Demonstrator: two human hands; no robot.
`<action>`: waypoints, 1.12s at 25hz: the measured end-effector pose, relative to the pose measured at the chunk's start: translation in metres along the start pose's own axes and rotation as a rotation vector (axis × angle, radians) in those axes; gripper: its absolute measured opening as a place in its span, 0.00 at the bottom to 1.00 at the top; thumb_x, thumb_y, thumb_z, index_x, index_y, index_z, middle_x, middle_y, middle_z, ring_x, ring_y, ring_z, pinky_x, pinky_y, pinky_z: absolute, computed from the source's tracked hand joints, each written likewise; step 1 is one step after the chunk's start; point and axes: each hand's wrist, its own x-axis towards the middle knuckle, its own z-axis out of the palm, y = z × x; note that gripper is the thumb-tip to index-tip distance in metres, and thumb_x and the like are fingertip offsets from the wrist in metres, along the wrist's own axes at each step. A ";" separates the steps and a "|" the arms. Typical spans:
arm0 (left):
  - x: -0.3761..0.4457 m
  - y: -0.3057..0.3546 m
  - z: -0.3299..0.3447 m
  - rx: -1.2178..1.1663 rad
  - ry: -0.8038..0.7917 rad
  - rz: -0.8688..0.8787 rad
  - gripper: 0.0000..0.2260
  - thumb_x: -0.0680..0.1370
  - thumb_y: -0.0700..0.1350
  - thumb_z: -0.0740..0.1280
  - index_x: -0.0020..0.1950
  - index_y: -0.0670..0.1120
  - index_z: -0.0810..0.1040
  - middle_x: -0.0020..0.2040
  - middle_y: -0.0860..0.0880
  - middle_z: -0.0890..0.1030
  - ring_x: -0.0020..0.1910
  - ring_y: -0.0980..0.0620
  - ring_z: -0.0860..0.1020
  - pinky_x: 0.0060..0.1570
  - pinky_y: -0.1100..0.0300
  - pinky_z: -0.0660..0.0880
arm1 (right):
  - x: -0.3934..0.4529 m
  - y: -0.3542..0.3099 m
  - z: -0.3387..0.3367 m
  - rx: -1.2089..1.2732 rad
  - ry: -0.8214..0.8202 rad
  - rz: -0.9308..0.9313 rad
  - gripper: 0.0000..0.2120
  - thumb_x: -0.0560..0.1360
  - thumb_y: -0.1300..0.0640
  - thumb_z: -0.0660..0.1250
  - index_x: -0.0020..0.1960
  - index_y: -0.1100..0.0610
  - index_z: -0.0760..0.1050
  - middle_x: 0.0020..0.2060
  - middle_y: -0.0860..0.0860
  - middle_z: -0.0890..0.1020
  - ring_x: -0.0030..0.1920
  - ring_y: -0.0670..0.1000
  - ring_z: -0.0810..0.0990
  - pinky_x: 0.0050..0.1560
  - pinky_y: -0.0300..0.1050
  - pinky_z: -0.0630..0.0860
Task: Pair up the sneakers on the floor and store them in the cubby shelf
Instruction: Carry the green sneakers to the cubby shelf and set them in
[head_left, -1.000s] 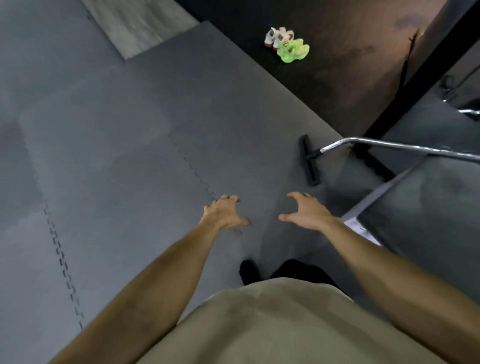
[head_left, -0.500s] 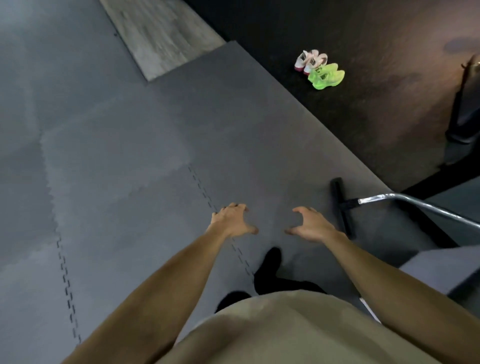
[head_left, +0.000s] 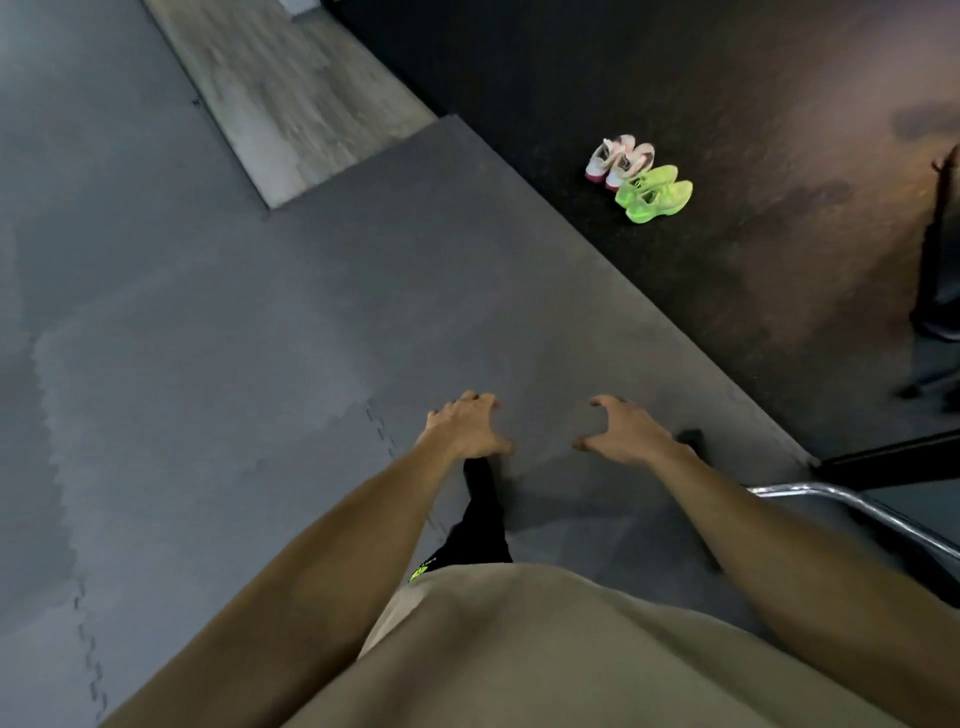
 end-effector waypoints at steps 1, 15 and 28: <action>0.019 -0.003 -0.021 0.019 0.018 0.017 0.37 0.70 0.65 0.71 0.74 0.54 0.64 0.72 0.48 0.66 0.68 0.43 0.69 0.66 0.44 0.65 | 0.019 -0.012 -0.012 0.007 0.012 -0.001 0.40 0.68 0.42 0.73 0.74 0.51 0.61 0.72 0.55 0.67 0.69 0.59 0.69 0.67 0.56 0.69; 0.301 0.066 -0.292 0.193 0.022 0.263 0.35 0.70 0.63 0.72 0.72 0.53 0.65 0.71 0.50 0.67 0.66 0.45 0.72 0.63 0.44 0.65 | 0.255 -0.090 -0.213 0.204 0.149 0.183 0.39 0.70 0.42 0.72 0.75 0.55 0.60 0.73 0.55 0.64 0.69 0.59 0.68 0.66 0.54 0.70; 0.555 0.241 -0.479 0.352 0.007 0.375 0.35 0.70 0.62 0.72 0.72 0.53 0.65 0.69 0.49 0.68 0.66 0.46 0.71 0.62 0.45 0.68 | 0.457 -0.068 -0.467 0.249 0.266 0.247 0.38 0.67 0.41 0.72 0.72 0.53 0.63 0.68 0.56 0.70 0.66 0.59 0.71 0.63 0.58 0.73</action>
